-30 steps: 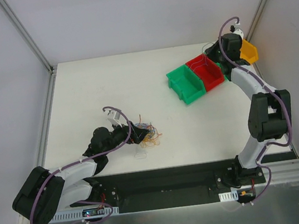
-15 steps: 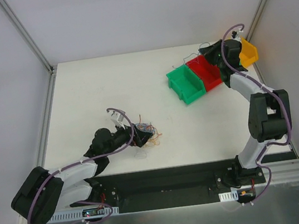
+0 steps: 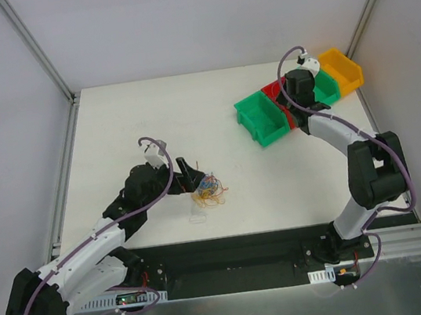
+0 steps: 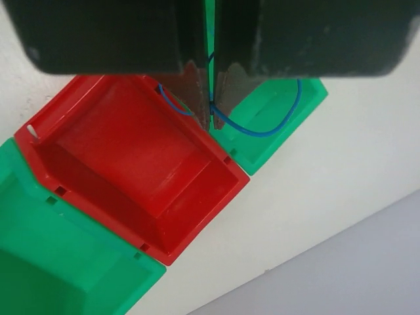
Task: Untangle the cables
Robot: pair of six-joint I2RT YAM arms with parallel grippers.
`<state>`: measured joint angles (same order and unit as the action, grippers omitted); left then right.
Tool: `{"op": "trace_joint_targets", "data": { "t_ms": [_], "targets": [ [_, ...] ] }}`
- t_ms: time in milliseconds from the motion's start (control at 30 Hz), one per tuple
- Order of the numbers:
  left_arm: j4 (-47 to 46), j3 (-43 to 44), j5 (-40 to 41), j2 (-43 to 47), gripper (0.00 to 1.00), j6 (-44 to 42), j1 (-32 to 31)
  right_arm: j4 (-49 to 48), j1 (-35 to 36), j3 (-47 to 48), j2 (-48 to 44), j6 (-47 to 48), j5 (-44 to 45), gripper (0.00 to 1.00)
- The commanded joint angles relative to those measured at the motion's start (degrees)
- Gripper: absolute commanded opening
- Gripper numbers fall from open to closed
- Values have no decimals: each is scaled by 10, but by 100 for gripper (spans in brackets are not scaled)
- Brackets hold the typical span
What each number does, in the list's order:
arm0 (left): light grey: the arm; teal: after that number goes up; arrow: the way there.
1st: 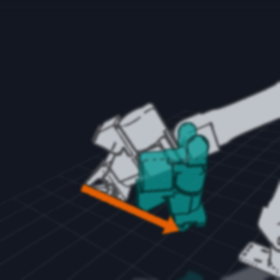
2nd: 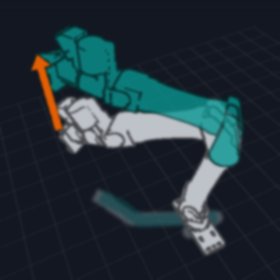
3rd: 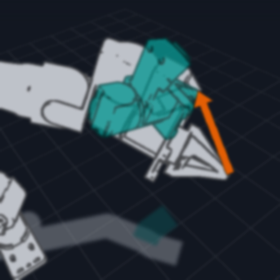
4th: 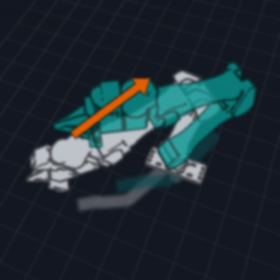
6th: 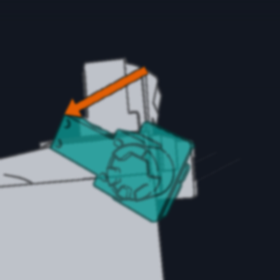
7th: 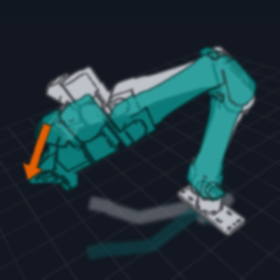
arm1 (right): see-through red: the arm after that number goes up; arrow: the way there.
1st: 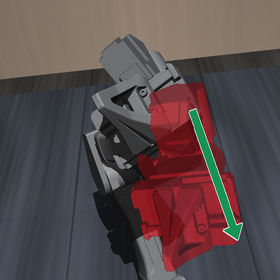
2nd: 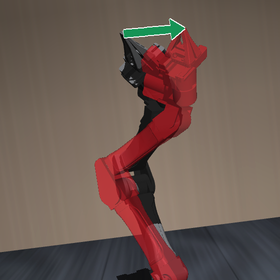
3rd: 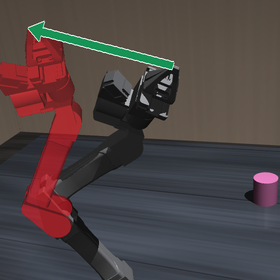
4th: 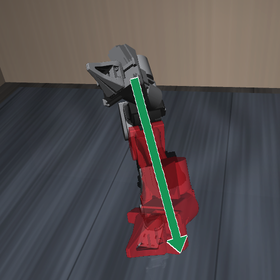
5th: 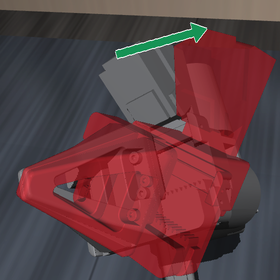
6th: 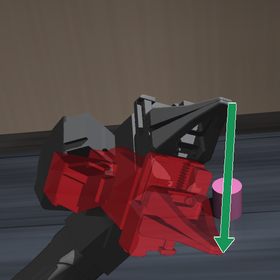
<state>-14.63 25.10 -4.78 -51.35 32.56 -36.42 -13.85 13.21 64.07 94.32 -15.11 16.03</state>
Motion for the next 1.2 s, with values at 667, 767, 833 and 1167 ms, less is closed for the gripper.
{"op": "trace_joint_targets", "data": {
  "t_ms": [667,767,833,1167],
  "targets": [
    [186,105,-13,-34,94,-15,-10,124,30,169,154,-39,-98,1],
    [206,122,-19,-48,95,-21,-10,136,23,167,159,-90,-113,1],
    [213,128,-16,-53,95,-21,-10,182,23,189,172,-95,-104,1],
    [263,177,-56,-123,99,22,28,267,35,217,161,-11,-46,29]
  ]
}}
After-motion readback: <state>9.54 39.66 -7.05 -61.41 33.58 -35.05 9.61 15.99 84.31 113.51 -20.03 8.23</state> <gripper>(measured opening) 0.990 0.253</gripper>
